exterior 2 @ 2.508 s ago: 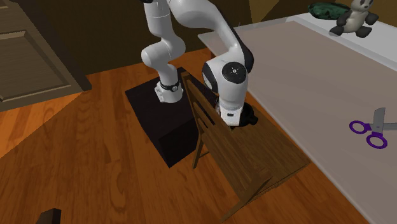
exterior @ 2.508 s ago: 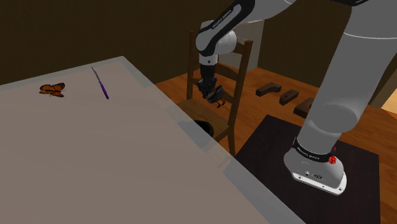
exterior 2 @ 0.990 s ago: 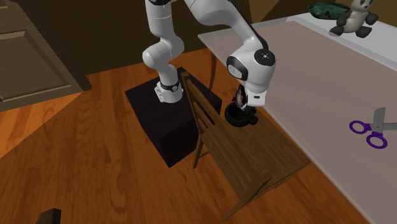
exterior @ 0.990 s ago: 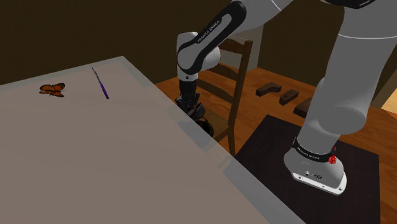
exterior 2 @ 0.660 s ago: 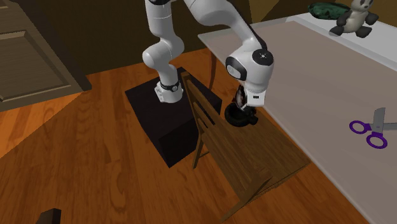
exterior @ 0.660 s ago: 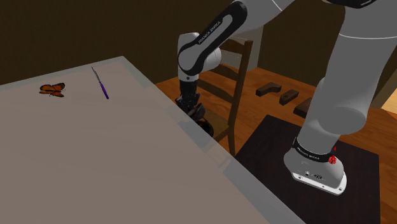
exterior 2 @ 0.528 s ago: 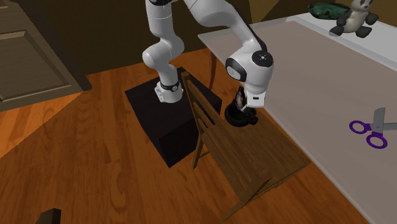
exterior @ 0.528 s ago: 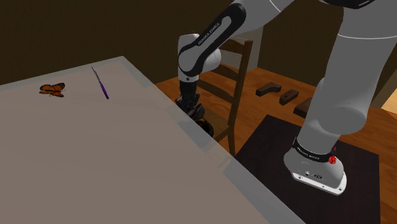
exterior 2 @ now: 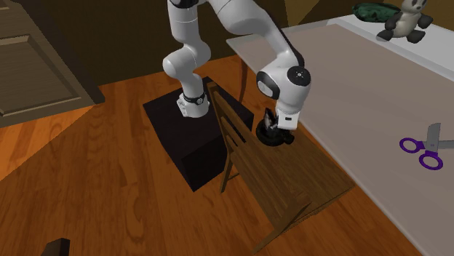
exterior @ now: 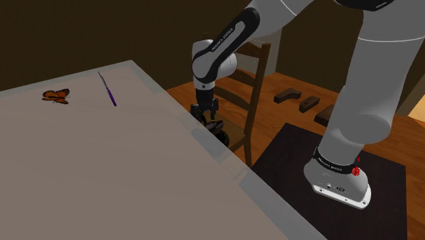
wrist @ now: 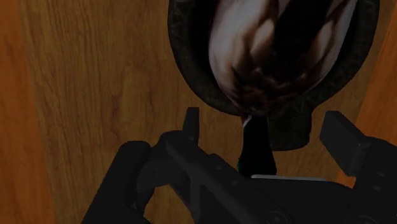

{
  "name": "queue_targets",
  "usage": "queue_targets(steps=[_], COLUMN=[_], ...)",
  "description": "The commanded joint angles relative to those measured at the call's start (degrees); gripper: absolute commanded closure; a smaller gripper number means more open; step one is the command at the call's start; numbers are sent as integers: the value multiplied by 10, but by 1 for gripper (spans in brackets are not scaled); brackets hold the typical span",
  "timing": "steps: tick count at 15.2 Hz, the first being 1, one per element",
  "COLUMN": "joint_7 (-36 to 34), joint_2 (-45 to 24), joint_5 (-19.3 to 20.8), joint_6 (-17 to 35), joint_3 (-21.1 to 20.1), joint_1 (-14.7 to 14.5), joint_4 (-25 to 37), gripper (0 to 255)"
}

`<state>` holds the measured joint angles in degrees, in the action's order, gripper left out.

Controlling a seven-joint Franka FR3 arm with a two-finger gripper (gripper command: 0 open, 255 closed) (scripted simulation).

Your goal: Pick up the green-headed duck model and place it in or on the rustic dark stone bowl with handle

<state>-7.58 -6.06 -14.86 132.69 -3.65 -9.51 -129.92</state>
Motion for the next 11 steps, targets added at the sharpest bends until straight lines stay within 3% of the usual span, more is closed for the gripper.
queue_targets(steps=[1,3,11], joint_7=[-4,-7,-7], joint_2=[18,39,39], joint_5=[-5,0,0], joint_6=[3,-30,-30], joint_3=[-12,-8,-6], joint_1=[-11,-8,-10], joint_4=[3,14,14], gripper=[0,0,0])
